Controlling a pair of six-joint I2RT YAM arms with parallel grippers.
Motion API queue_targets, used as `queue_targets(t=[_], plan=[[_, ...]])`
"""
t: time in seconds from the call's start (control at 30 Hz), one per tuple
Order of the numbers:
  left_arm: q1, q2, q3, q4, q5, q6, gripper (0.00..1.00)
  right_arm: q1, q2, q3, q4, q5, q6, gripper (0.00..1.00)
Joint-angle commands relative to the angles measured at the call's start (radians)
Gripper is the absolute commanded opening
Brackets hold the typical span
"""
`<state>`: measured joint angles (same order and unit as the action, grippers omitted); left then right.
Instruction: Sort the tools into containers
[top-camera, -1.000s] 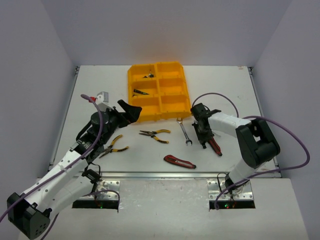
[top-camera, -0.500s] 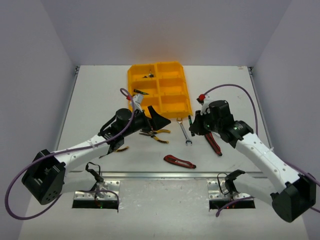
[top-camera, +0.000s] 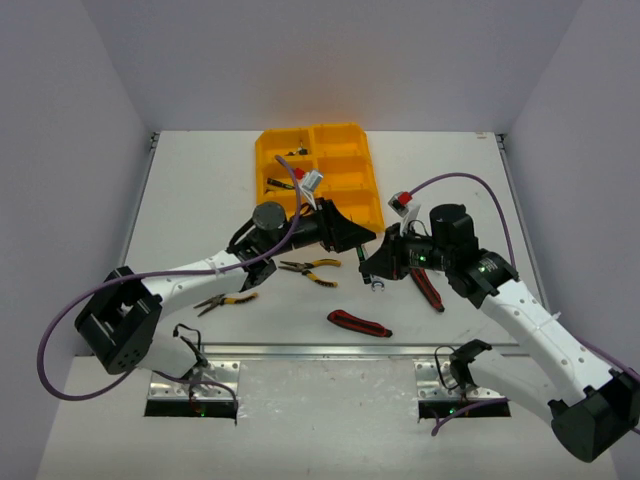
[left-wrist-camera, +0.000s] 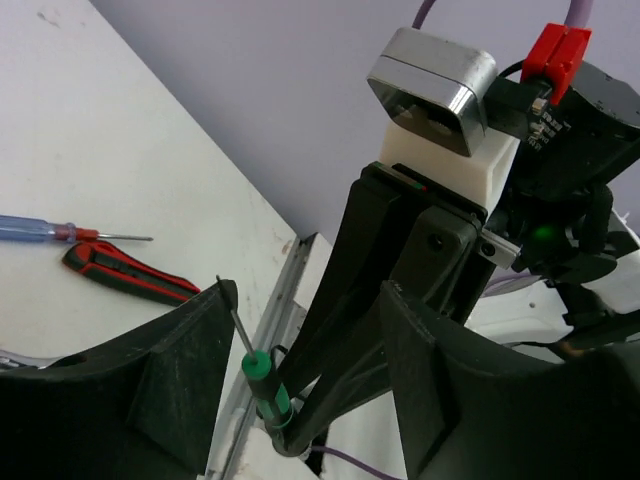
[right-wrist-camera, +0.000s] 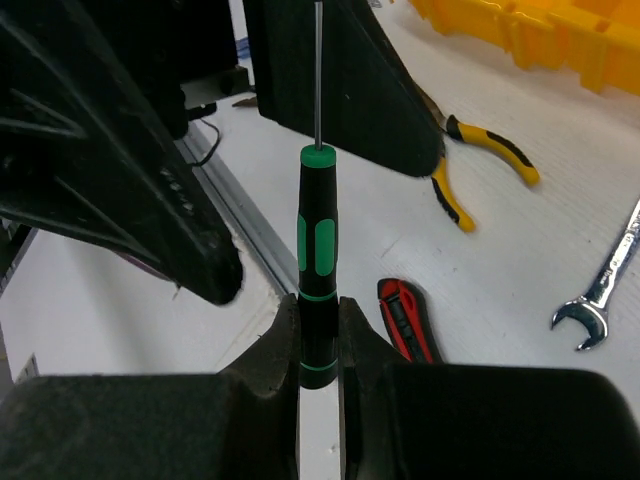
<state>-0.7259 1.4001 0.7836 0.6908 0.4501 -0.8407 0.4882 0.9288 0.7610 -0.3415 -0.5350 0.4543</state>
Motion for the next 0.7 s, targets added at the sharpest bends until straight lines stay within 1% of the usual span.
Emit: queue_targets(t=[0.0,0.03,0.07,0.1,0.13,0.17,0.2,0.23,0.27,0.33,0.43,0.5,0.57,0.6,0.67], plan=[[-0.021,0.058,0.062,0.043,0.040,0.013,0.24,0.007,-0.015,0.046,0.053,-0.038,0.025,0.00],[-0.022,0.061,0.067,0.037,0.044,0.018,0.10,0.007,-0.018,0.050,0.046,-0.001,0.027,0.00],[-0.023,0.059,0.070,0.026,0.041,0.025,0.00,0.007,-0.023,0.054,0.038,0.049,0.029,0.00],[-0.023,0.056,0.074,0.008,0.033,0.035,0.00,0.007,-0.026,0.054,0.036,0.086,0.030,0.01],[-0.023,0.051,0.089,-0.033,0.017,0.057,0.00,0.007,-0.033,0.056,0.036,0.093,0.029,0.06],[-0.023,0.042,0.101,-0.070,-0.025,0.075,0.00,0.007,-0.035,0.059,0.032,0.121,0.030,0.18],[-0.022,0.032,0.124,-0.151,-0.079,0.105,0.00,0.007,-0.039,0.065,0.012,0.158,0.037,0.56],[-0.017,0.021,0.159,-0.268,-0.172,0.136,0.00,0.007,-0.045,0.075,-0.028,0.224,0.049,0.89],[-0.007,0.006,0.194,-0.382,-0.298,0.155,0.00,0.007,-0.050,0.083,-0.072,0.315,0.060,0.99],[0.041,-0.002,0.254,-0.542,-0.513,0.153,0.00,0.007,-0.062,0.096,-0.168,0.510,0.087,0.99],[0.181,0.001,0.303,-0.640,-0.748,0.105,0.00,0.007,-0.117,0.074,-0.243,0.677,0.121,0.99],[0.247,0.028,0.345,-0.665,-0.897,0.070,0.00,0.007,-0.155,0.038,-0.246,0.710,0.143,0.99],[0.283,0.086,0.395,-0.667,-1.013,0.036,0.00,0.007,-0.185,0.014,-0.250,0.729,0.152,0.99],[0.301,0.129,0.419,-0.663,-1.056,0.023,0.00,0.006,-0.198,0.003,-0.252,0.733,0.156,0.99],[0.331,0.211,0.486,-0.669,-1.087,-0.014,0.00,0.007,-0.207,-0.016,-0.251,0.717,0.161,0.99]])
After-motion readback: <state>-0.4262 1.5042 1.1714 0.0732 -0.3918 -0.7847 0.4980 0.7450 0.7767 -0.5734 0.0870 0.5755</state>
